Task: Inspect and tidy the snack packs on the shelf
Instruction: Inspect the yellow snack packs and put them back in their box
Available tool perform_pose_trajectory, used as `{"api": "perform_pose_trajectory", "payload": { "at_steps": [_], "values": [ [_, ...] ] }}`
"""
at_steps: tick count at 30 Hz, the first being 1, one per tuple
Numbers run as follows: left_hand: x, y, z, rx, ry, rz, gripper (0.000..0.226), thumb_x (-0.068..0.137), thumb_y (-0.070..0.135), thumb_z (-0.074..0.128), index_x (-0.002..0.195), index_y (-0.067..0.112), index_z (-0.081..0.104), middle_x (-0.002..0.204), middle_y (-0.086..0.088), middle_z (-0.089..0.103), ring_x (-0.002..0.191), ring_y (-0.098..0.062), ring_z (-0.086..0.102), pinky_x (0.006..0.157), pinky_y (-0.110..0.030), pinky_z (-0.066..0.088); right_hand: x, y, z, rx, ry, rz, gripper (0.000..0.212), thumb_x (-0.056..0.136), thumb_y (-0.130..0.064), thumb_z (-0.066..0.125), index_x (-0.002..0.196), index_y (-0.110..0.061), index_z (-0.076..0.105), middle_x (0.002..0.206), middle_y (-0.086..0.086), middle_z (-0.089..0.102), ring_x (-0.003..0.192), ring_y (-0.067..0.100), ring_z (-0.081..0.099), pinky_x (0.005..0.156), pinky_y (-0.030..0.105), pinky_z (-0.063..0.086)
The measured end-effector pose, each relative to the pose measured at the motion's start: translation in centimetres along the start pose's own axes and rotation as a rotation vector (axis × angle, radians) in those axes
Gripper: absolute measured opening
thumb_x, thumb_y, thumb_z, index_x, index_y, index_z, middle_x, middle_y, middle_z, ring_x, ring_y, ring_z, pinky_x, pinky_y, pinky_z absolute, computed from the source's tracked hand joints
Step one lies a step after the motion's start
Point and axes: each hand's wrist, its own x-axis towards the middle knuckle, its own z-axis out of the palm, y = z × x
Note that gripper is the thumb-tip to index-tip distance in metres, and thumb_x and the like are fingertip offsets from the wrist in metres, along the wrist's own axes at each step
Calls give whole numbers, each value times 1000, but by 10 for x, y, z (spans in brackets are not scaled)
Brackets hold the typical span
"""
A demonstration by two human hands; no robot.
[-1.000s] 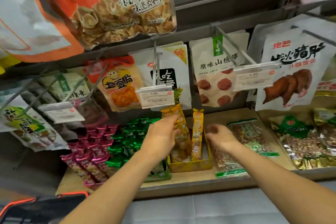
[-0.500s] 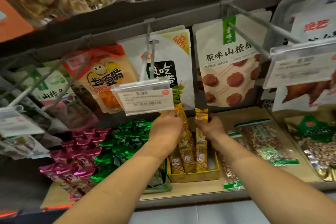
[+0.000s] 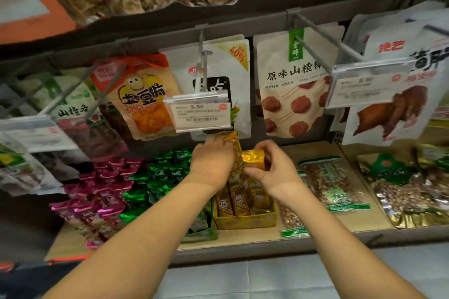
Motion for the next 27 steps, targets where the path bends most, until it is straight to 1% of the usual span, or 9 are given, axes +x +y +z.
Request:
{"api": "perform_pose_trajectory", "payload": {
  "at_steps": [2, 6, 10, 13, 16, 18, 22, 24, 27],
  "values": [
    [-24, -2, -17, -82, -43, 14, 36, 91, 13, 55, 127, 12, 53, 125, -11, 56, 118, -31, 51, 88, -40, 48, -10, -23, -8, -30, -61, -59, 42, 75, -10, 81, 90, -31, 48, 85, -12, 64, 78, 2, 61, 68, 13, 46],
    [-84, -18, -52, -378, -8, 94, 13, 87, 20, 55, 100, 19, 57, 96, -2, 62, 97, -24, 59, 75, -32, 47, -42, -71, -20, -128, -274, -148, 39, 75, -12, 81, 100, -17, 51, 96, -1, 69, 88, 13, 65, 83, 34, 53],
    [-144, -34, -97, -786, -119, 149, 20, 83, 41, 65, 102, 34, 68, 85, 14, 69, 73, 0, 61, 64, -23, 48, -89, -102, -29, -245, -458, -179, 40, 77, -21, 81, 100, -23, 49, 94, 0, 72, 84, 12, 67, 84, 39, 55],
    [-182, -33, -120, -1074, -106, 182, 15, 86, 45, 68, 97, 38, 74, 70, 14, 68, 53, 5, 51, 50, -11, 37, -122, -116, -38, -279, -509, -204, 40, 77, -23, 80, 98, -24, 46, 87, 0, 74, 81, 16, 69, 81, 42, 56],
    [-208, -28, -129, -1207, 119, 105, 11, 85, 28, 72, 88, 37, 78, 62, 17, 69, 50, 5, 55, 52, -12, 41, -146, -131, -44, -149, -569, -195, 42, 77, -21, 81, 100, -24, 46, 87, -4, 75, 83, 17, 71, 80, 40, 58],
    [-218, -28, -129, -1417, 197, 17, 22, 83, 16, 73, 76, 36, 79, 61, 10, 70, 49, 1, 58, 49, -14, 45, -158, -138, -46, -54, -655, -185, 42, 80, -31, 78, 111, -31, 49, 98, -9, 74, 91, 10, 70, 84, 36, 57],
    [-227, -35, -124, -1707, 311, -55, 13, 74, 24, 69, 74, 31, 80, 63, 1, 70, 51, -5, 59, 49, -17, 48, -176, -135, -39, 184, -781, -79, 48, 91, -55, 51, 129, -26, 52, 119, 1, 69, 112, 17, 65, 99, 40, 50],
    [-227, -38, -120, -1784, 346, -76, 11, 72, 25, 69, 77, 26, 80, 66, 0, 71, 55, -7, 58, 50, -19, 47, -183, -132, -29, 343, -772, 89, 60, 84, -66, 47, 117, -17, 59, 104, 13, 72, 98, 28, 69, 95, 45, 53],
    [-225, -40, -117, -1895, 384, -169, 15, 66, 30, 78, 80, 23, 80, 74, -3, 74, 65, -14, 62, 55, -23, 49, -190, -133, -14, 390, -670, 175, 64, 77, -76, 51, 98, -17, 64, 79, 13, 66, 68, 24, 67, 65, 35, 58]
  ]
}}
